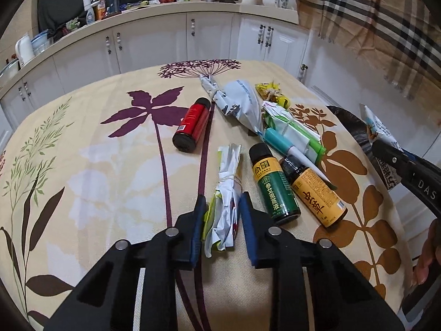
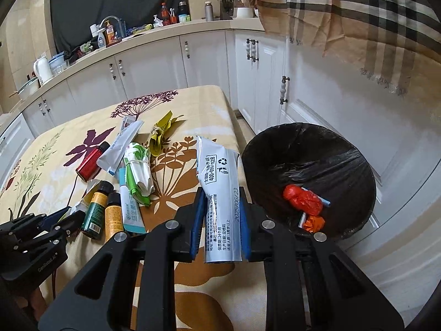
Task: Collect trash
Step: 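Grasp the crumpled white-yellow wrapper with the left gripper while the right holds the tube, then carry the tube and wrapper over the bin and open both grippers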
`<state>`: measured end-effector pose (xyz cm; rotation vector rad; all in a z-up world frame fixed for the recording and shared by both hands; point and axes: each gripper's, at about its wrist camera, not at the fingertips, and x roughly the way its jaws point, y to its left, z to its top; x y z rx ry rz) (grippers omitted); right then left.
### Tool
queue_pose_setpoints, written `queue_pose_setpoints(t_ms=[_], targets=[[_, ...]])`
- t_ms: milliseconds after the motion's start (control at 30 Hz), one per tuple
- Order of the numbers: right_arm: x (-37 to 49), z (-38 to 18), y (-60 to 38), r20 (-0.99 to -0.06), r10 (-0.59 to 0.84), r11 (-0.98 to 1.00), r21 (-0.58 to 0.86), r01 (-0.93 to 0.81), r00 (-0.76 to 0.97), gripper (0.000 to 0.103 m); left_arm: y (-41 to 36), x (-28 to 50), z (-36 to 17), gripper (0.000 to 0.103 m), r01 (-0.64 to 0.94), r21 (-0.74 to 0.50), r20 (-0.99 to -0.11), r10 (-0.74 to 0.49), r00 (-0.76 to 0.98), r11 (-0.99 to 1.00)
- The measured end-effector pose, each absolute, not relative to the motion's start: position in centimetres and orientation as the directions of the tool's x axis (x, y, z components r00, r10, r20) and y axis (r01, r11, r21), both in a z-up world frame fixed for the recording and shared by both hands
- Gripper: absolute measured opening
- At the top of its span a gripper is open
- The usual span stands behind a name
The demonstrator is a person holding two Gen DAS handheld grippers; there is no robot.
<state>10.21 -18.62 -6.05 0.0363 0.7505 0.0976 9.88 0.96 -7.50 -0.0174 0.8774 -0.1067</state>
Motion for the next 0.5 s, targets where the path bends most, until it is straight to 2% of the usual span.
queue_pose_setpoints(t_ms=[33,267,500], targets=[[10.2,-6.0,-18.6,-0.68,0.103,0.995,0.068,-0.077,0.726,0.022,1.0,9.8,-7.5,0.017,0.091,-0.064,-0.766,-0.107,0.634,0.994],[9.8,-5.3,-18.5,-0.656,0.101,0.995,0.065,-0.078,0.748,0.022,1.2,8.8,-6.1,0.017,0.082,-0.054,-0.718,-0.096,0.689,0.995],[10.0,-3.8,-19.6,-0.613,0.062,0.998,0.042,-0.046,0.787,0.022,0.1,9.1,-2.9,0.017,0.118,-0.078,-0.644,-0.14,0.752,0.99]])
